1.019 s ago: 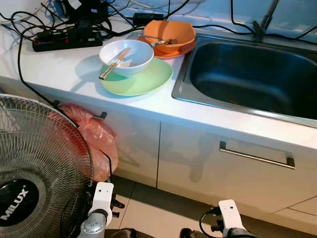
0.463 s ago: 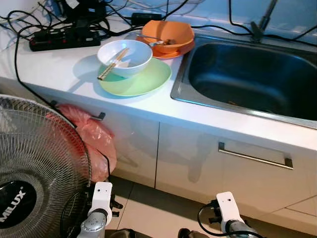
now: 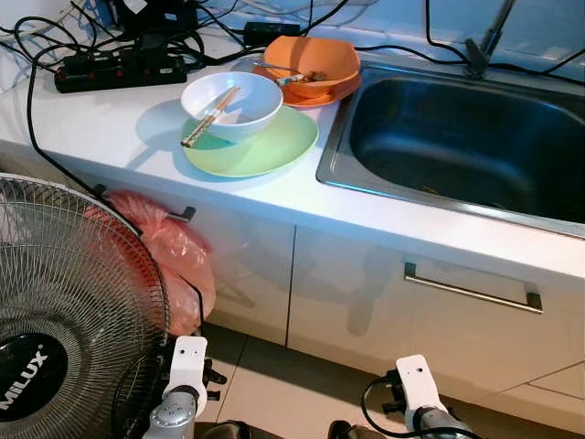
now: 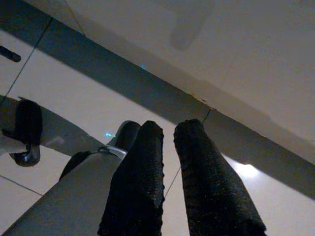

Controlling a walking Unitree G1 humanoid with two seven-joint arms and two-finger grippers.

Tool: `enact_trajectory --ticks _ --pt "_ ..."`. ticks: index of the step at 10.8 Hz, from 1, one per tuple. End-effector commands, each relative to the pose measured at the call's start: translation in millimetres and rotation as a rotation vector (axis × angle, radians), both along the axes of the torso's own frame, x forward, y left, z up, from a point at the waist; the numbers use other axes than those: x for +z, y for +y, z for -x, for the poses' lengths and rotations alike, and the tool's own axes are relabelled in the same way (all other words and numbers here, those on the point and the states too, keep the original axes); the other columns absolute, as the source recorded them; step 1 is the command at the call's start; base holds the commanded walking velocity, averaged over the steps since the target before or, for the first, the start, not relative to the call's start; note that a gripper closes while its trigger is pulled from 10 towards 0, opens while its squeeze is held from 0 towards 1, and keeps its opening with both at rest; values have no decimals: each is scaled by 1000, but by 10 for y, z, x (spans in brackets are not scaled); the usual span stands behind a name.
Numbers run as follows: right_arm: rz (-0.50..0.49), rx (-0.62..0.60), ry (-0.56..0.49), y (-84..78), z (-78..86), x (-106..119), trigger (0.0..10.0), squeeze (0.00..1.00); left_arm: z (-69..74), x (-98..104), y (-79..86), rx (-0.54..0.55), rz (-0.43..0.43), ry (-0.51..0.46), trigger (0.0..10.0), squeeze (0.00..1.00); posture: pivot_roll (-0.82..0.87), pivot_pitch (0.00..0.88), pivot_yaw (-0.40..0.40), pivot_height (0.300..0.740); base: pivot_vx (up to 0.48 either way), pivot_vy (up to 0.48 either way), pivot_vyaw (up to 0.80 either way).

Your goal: Kitchen organization

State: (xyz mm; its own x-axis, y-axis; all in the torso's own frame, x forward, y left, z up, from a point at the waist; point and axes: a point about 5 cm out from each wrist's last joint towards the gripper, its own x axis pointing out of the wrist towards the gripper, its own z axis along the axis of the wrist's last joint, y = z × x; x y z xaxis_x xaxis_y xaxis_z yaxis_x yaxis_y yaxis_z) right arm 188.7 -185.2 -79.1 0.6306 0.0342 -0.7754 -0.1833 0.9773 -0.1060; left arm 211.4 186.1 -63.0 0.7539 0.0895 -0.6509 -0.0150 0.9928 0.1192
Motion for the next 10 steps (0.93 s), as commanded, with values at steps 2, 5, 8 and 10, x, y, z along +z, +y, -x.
enact_trajectory --ticks 2,5,8,10 --pt "-10 -8 10 4 25 -15 10000 0 13 -14 10 23 -1 16 10000 0 11 134 -19 740 0 0 0" --pt "-11 -11 12 4 31 -18 10000 0 13 -14 11 18 -2 16 10000 0 8 134 -17 740 0 0 0" --pt "-11 -11 12 4 31 -18 10000 0 13 -14 11 18 -2 16 10000 0 8 134 -17 740 0 0 0" --pt "-11 -11 12 4 31 -18 10000 0 13 -14 11 18 -2 16 10000 0 8 134 -17 740 0 0 0"
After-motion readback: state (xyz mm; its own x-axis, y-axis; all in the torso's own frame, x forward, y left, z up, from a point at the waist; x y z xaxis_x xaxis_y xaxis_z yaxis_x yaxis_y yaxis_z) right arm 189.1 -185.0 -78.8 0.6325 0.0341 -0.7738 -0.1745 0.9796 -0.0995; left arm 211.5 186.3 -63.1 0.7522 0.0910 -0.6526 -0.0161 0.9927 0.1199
